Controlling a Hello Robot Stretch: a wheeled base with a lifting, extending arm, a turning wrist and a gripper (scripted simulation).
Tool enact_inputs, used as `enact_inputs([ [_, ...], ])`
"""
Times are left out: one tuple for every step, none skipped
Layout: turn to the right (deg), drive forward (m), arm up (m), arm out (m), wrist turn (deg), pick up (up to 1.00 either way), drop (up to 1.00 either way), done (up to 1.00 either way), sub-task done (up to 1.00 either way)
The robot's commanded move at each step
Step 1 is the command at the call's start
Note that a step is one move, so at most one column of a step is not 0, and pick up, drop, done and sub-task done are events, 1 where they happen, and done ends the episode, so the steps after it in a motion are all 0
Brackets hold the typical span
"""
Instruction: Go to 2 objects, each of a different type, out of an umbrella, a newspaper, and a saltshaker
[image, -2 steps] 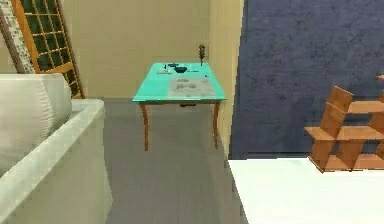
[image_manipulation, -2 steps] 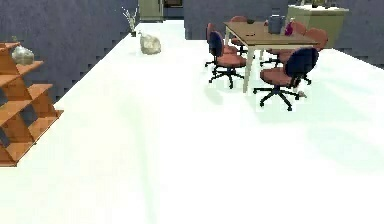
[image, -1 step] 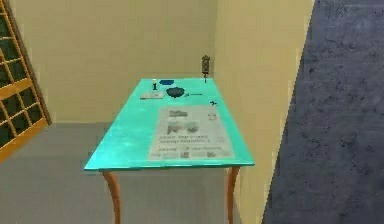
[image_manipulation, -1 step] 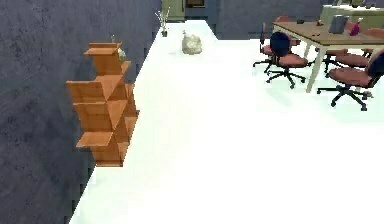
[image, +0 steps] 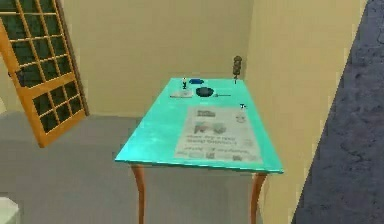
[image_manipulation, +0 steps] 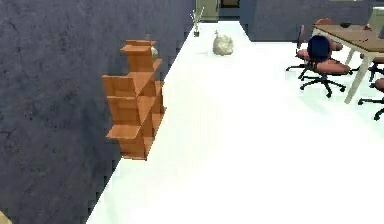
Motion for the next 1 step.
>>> enact_inputs([
  [0.0, 0.15, 0.0, 0.0, 0.0, 0.0, 0.0, 0.0, 0.0],
])
